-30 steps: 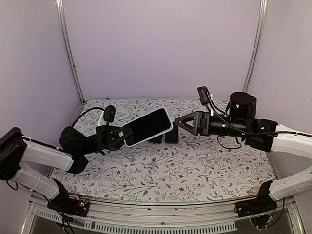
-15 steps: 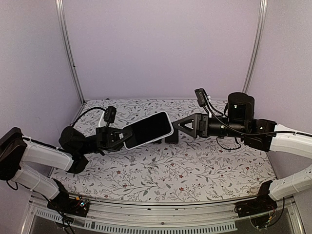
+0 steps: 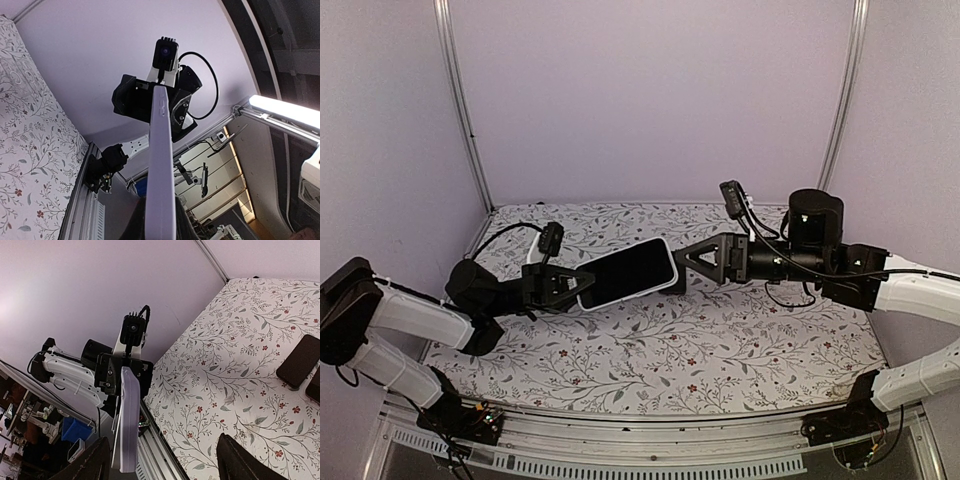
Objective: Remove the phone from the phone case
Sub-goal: Remove the top left corner of the phone case from the phone, then pass from the left arm to the right
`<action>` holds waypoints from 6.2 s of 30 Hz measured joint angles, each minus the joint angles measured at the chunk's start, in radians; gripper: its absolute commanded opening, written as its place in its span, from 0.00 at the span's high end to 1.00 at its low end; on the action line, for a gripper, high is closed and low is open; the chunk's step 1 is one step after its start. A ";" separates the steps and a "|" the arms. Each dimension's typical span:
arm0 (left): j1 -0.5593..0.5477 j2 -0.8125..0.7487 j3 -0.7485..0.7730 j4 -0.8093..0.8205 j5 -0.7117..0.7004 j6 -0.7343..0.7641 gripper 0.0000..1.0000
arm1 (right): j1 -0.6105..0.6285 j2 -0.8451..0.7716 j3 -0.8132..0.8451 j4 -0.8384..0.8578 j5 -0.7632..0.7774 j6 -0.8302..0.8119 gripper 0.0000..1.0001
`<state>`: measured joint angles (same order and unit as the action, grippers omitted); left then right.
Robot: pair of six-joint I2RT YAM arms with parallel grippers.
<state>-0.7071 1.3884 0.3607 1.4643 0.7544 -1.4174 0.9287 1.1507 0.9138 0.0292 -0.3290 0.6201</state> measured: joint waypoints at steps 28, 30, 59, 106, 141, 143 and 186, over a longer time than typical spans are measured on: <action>0.005 -0.016 0.016 -0.003 0.068 0.006 1.00 | 0.003 0.032 0.037 -0.014 0.004 -0.019 0.25; 0.005 -0.021 0.016 -0.003 0.068 0.008 1.00 | 0.006 0.034 0.042 -0.016 0.009 -0.019 0.25; -0.018 -0.121 0.022 -0.206 0.044 0.118 1.00 | -0.007 0.038 0.043 -0.069 0.049 0.011 0.28; 0.025 -0.180 0.112 -0.293 0.195 0.254 1.00 | -0.071 -0.032 -0.003 -0.097 -0.109 -0.085 0.18; 0.047 0.030 0.116 -0.021 0.243 0.080 1.00 | -0.036 -0.016 -0.038 0.033 -0.206 -0.062 0.16; 0.047 0.035 0.116 -0.017 0.244 0.077 1.00 | -0.031 -0.016 -0.038 0.033 -0.206 -0.063 0.16; 0.029 0.043 0.192 -0.199 0.254 0.186 1.00 | -0.012 0.158 -0.027 0.135 -0.283 0.084 0.38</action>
<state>-0.6781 1.4319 0.5529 1.2652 1.0088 -1.2312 0.9165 1.3087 0.8864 0.1638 -0.6117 0.7040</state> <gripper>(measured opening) 0.092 0.629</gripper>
